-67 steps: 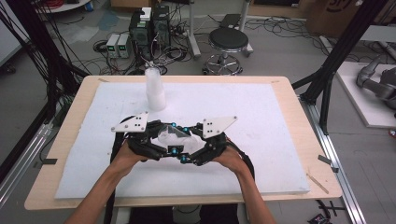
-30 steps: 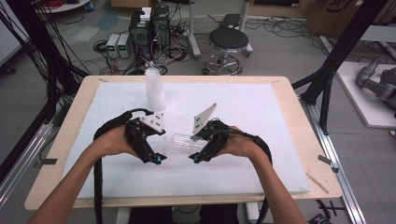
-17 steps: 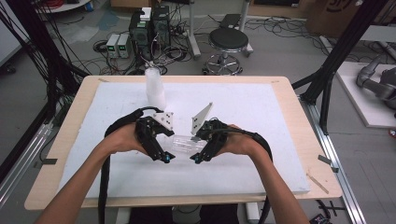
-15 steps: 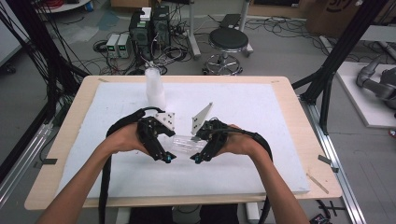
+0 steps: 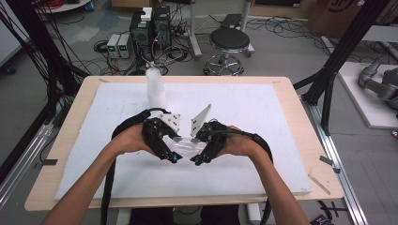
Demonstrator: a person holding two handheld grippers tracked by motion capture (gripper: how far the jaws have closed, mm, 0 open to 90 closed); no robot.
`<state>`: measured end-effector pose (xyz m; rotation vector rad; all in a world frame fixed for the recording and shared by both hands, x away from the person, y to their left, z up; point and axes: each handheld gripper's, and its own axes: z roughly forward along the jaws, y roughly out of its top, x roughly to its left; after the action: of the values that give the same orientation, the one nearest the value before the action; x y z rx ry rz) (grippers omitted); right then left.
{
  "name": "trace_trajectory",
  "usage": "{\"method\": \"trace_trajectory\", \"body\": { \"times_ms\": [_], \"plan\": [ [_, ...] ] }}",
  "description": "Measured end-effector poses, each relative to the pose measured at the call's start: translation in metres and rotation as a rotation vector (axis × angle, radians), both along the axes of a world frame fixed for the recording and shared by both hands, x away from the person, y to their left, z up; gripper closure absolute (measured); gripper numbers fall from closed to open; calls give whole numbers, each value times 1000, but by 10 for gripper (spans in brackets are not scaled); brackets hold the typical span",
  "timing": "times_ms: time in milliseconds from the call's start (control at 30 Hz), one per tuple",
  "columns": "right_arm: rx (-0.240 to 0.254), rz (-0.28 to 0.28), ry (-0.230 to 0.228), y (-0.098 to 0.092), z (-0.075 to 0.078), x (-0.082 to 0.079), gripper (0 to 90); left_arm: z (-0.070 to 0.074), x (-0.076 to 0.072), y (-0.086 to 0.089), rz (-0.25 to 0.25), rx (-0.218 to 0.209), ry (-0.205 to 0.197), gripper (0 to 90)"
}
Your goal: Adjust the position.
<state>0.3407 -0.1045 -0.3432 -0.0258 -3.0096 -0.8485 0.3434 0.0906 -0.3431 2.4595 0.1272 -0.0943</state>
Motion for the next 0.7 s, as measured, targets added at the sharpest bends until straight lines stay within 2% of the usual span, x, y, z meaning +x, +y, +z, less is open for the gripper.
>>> {"method": "trace_trajectory", "body": {
  "times_ms": [100, 333, 400, 467, 700],
  "plan": [
    [4, 0, 5, 0, 0, 0, 329, 0, 0, 1, -3, -10, -6, 406],
    [4, 0, -1, -1, 0, 1, 329, 0, 0, 1, -3, -7, -15, 417],
    [5, 11, 0, -1, 0, 1, 282, 0, -1, 1, -7, -4, -19, 417],
    [27, 14, 12, -1, -2, 0, 135, 0, 0, 2, -3, -2, -23, 418],
    [90, 6, -3, -5, -2, 0, 129, -1, -2, 3, -8, -9, -25, 417]
  ]
}}
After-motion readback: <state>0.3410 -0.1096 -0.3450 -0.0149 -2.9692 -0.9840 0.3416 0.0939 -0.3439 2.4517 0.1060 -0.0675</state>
